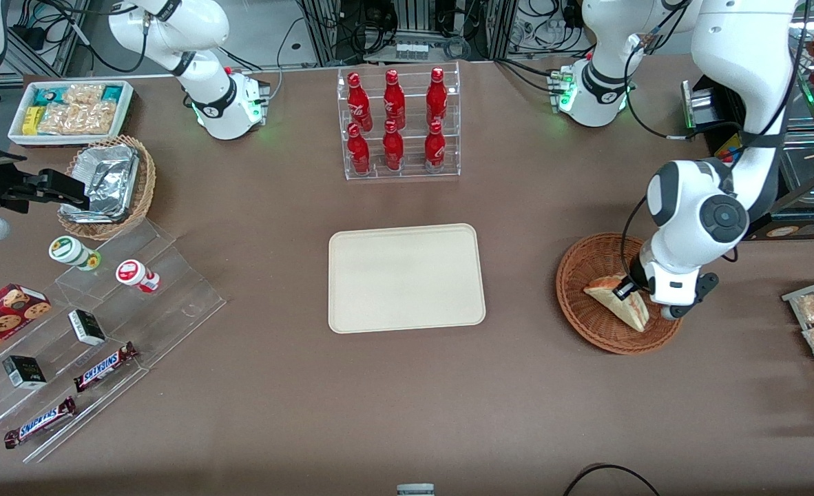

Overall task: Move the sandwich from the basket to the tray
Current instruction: 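Lower the left gripper and close it on the wrapped sandwich, then lift the sandwich and carry it over the cream tray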

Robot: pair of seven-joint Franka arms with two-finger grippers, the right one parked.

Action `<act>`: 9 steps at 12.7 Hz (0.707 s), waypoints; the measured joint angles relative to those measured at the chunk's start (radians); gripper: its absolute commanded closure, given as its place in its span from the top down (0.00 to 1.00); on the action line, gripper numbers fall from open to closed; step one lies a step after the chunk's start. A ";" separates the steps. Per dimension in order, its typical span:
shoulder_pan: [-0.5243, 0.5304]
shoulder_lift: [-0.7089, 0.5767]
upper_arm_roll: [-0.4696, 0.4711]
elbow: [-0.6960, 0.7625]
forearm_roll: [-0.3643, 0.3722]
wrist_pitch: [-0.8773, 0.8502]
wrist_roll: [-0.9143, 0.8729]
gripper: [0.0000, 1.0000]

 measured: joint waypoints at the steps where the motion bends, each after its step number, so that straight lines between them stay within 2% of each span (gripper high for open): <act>1: -0.006 -0.015 -0.001 0.054 0.000 -0.089 0.000 0.00; 3: -0.044 -0.037 -0.002 0.190 0.000 -0.286 -0.001 0.00; 5: -0.110 -0.040 -0.005 0.309 0.000 -0.403 -0.001 0.00; 9: -0.304 -0.017 -0.009 0.403 0.000 -0.436 -0.014 0.00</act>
